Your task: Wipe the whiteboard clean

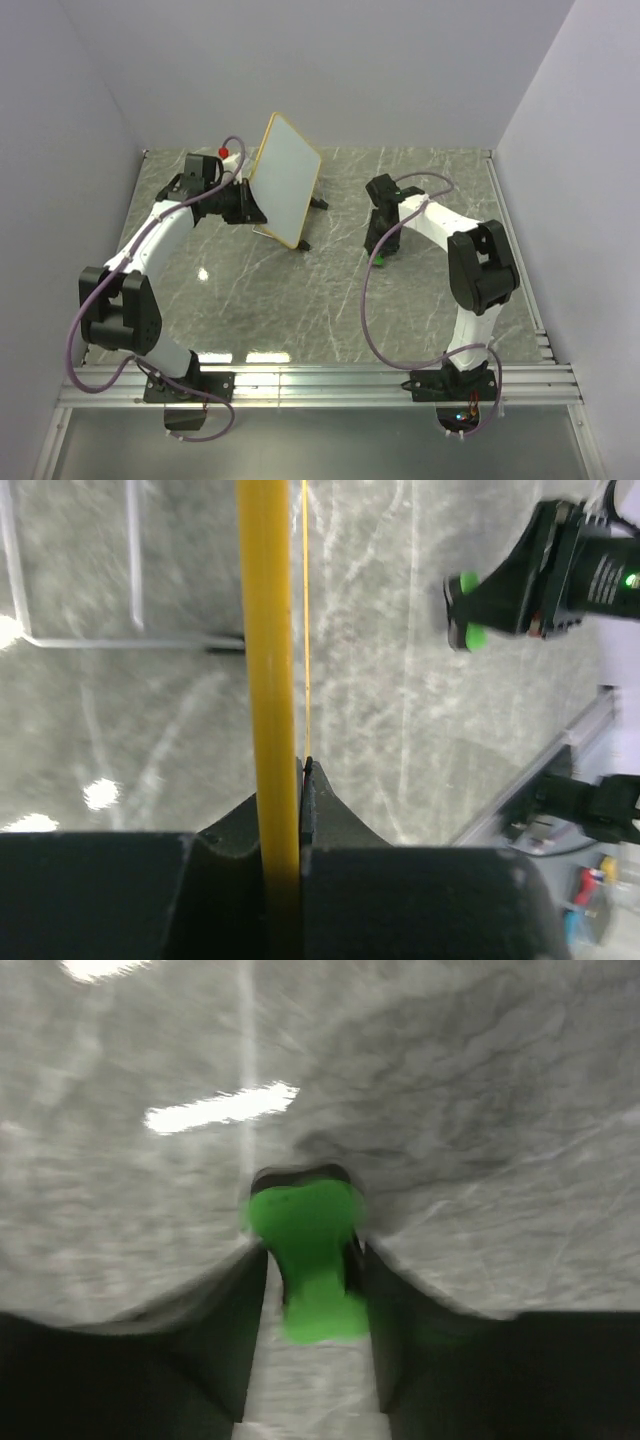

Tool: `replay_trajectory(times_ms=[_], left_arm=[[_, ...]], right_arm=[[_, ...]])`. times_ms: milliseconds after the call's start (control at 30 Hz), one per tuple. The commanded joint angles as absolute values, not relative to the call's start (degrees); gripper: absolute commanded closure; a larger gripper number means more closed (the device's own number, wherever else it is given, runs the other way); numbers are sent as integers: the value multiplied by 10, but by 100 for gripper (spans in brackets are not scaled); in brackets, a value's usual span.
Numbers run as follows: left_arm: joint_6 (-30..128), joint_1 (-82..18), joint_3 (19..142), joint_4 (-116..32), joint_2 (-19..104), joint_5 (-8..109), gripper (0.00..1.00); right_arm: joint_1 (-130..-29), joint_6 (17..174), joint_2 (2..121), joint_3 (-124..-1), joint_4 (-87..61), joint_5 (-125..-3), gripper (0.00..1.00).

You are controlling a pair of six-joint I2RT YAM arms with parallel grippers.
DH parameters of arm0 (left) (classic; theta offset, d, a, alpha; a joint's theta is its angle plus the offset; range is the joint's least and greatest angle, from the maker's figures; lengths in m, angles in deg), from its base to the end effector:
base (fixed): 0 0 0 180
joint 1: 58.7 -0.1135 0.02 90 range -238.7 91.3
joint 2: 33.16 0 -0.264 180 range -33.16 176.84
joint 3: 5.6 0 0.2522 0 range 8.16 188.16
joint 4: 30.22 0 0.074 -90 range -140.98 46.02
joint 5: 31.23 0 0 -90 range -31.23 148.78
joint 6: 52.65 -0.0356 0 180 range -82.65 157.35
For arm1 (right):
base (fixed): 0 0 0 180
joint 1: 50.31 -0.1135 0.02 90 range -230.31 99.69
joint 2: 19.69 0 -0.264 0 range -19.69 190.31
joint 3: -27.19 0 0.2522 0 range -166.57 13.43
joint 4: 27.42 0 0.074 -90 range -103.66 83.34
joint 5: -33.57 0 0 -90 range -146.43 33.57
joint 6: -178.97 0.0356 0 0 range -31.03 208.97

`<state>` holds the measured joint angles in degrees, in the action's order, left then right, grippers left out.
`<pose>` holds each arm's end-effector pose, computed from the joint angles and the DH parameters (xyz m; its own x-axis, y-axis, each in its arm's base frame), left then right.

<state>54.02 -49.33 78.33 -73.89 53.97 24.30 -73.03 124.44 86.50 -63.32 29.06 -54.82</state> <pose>0.3216 -0.0735 0.2877 -0.8378 -0.1014 -0.5364 0.2877 0.7530 -0.5918 0.3417 0.1420 0.1946 -0.9345 0.2375 -0.2650 0.2016 0.9670 0.1560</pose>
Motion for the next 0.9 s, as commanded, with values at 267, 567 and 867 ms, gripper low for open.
replay_trajectory(times_ms=[267,567,867], left_arm=[[429,-492,868,-762,564,307,100],[421,-492,849,-760,566,239,100],[423,-491,837,-755,575,230,100]], right_arm=[[-734,1204,875,-636,324,-482,0],[-727,1198,853,-595,313,-490,0],[-725,1196,846,-576,301,-497,0]])
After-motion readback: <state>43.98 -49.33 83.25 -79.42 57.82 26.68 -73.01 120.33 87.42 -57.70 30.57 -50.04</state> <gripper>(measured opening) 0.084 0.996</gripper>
